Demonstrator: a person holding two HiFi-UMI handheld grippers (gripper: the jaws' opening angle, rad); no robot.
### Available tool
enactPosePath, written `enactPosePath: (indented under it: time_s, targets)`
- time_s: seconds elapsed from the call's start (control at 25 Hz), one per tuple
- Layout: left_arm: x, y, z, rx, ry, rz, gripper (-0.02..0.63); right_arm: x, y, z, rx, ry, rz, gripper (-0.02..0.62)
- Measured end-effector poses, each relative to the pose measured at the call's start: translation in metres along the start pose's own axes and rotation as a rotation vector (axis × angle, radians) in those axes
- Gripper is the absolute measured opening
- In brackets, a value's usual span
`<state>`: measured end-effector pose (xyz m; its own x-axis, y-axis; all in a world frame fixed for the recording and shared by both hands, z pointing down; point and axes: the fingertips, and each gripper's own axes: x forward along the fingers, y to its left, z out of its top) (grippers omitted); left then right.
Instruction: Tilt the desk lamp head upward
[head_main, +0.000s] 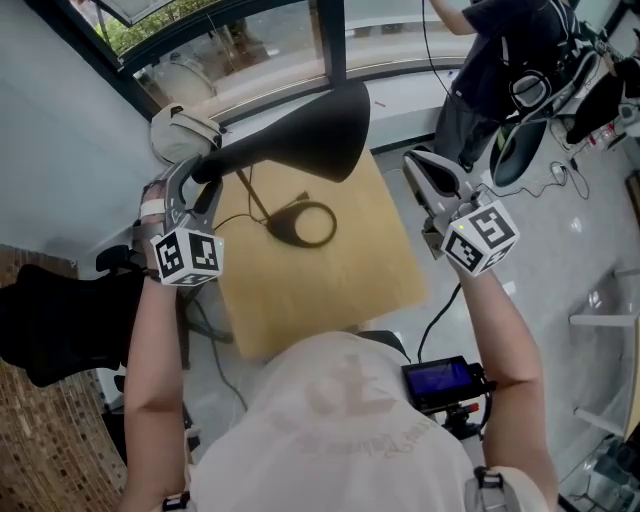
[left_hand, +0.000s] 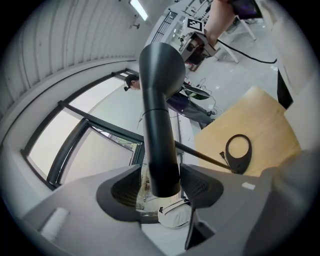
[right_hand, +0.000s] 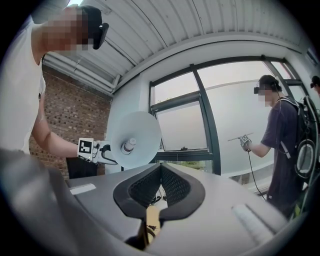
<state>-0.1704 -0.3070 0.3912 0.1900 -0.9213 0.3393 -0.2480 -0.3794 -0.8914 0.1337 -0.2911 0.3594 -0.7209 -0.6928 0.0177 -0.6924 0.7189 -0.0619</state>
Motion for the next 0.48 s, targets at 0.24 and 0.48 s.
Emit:
enactPosePath:
  time_s: [0.24, 0.48]
  targets:
    - [0.010, -0.008, 0.000, 0.083, 0.033, -0.088, 0.242, 0.003, 0.007, -0.003, 0.008, 0.000, 0.021, 0.012]
    - [0.013, -0.007, -0.002, -0.001, 0.016, -0.108, 0.212, 0.003, 0.005, -0.007, 0.016, 0.010, 0.016, 0.012]
